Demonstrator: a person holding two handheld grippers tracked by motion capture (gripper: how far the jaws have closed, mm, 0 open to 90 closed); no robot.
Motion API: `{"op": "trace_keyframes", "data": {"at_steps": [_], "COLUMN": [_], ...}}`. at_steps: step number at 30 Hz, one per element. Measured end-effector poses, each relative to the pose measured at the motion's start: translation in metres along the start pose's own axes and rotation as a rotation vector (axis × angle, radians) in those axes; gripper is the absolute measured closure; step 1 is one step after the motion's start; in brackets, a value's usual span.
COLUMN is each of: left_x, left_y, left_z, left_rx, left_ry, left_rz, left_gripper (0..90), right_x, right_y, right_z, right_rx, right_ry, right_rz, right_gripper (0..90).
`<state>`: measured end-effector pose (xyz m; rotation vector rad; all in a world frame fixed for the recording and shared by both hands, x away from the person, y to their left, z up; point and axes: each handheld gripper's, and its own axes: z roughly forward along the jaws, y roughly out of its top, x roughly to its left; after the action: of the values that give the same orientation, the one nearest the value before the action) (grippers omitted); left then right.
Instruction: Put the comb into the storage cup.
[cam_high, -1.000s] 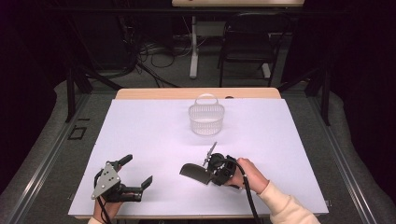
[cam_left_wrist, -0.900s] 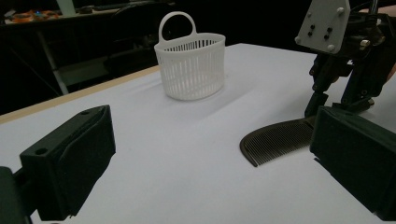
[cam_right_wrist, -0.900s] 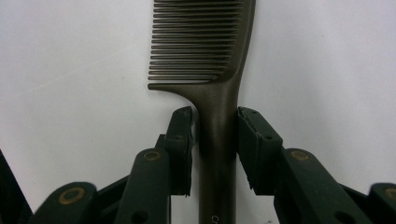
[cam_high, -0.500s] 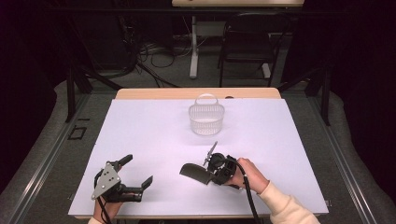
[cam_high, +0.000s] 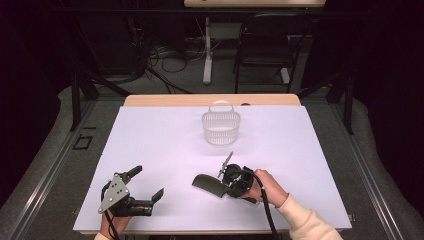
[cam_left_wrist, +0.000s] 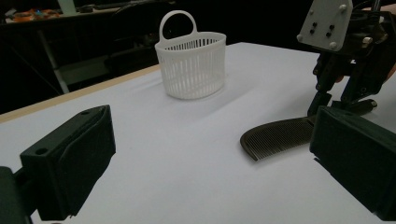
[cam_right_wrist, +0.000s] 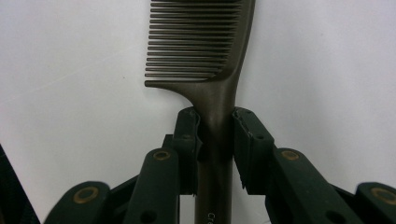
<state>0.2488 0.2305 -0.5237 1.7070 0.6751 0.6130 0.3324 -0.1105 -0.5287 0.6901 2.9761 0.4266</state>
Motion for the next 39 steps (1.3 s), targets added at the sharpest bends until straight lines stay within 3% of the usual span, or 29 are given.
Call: {"op": "trace_keyframes", "data": {"at_steps": [6, 20, 39], "left_x": [-0.001, 0.000, 0.001], "left_y": [0.000, 0.000, 0.000], "left_z": [-0.001, -0.001, -0.001], "left_rx": [-0.002, -0.002, -0.004], "left_ry": [0.002, 0.008, 0.010], "left_rz": [0.002, 0.004, 0.002], "left_gripper": [0.1, 0.2, 0.1], "right_x": [0.001, 0.001, -0.007], "right_y": [-0.001, -0.005, -0.015], "right_z": [-0.007, -0.024, -0.044], "right_rx": [-0.018, -0.118, -0.240], "right_ry": [-0.008, -0.031, -0.067], "right_rz": [-0.005, -0.029, 0.021], "right_gripper": [72.6, 72.7, 72.7]}}
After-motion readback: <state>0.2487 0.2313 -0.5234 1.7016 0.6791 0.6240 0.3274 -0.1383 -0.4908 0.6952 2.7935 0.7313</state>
